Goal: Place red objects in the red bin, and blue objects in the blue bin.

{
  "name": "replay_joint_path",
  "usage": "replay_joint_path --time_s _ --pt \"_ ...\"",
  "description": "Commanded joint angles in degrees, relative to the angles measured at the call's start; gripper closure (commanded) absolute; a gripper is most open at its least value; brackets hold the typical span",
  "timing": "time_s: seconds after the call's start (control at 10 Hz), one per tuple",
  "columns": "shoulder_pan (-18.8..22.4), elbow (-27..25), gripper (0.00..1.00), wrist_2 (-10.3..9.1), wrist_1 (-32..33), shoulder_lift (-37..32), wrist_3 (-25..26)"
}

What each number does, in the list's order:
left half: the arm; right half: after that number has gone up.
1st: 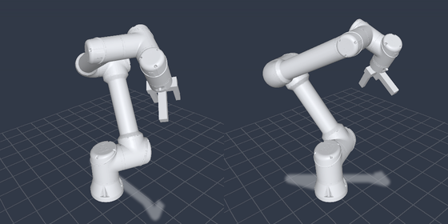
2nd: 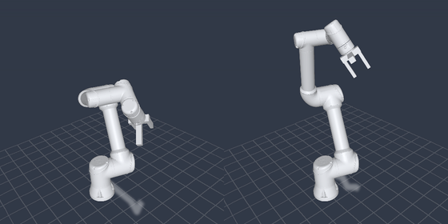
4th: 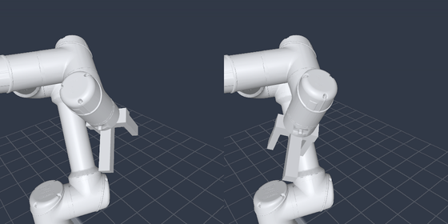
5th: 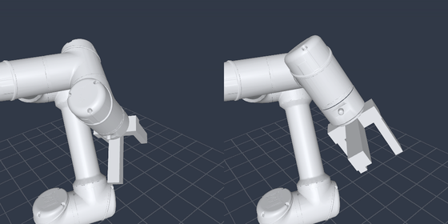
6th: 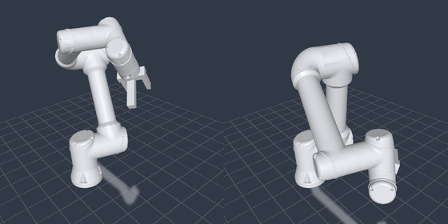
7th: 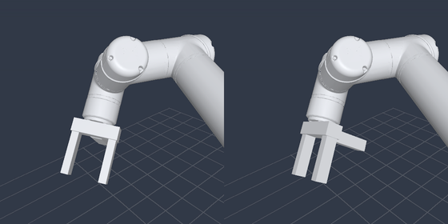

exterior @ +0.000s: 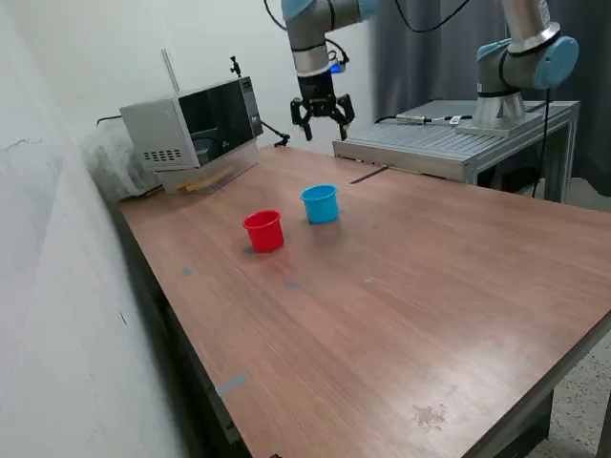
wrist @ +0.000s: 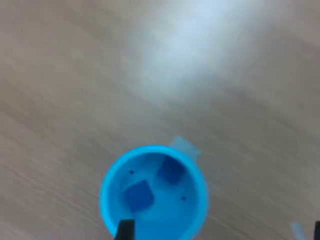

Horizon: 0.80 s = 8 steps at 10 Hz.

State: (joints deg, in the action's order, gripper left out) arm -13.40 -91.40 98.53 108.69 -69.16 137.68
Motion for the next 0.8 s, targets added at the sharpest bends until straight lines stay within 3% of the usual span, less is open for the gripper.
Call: replay_joint_path --time_s 0.0,0.3,0.5,0.7 --pt "4.85 1.84 0.0 0.35 -11.62 -8.68 10.19" --pt "11.45 1.14 0.0 0.44 -22.69 -21.07 25.48" --pt "16.01 0.97 0.0 0.7 -26.93 -27.13 30.69" --pt "17.87 -2.18 0.0 0.44 -30.0 -31.2 35.0"
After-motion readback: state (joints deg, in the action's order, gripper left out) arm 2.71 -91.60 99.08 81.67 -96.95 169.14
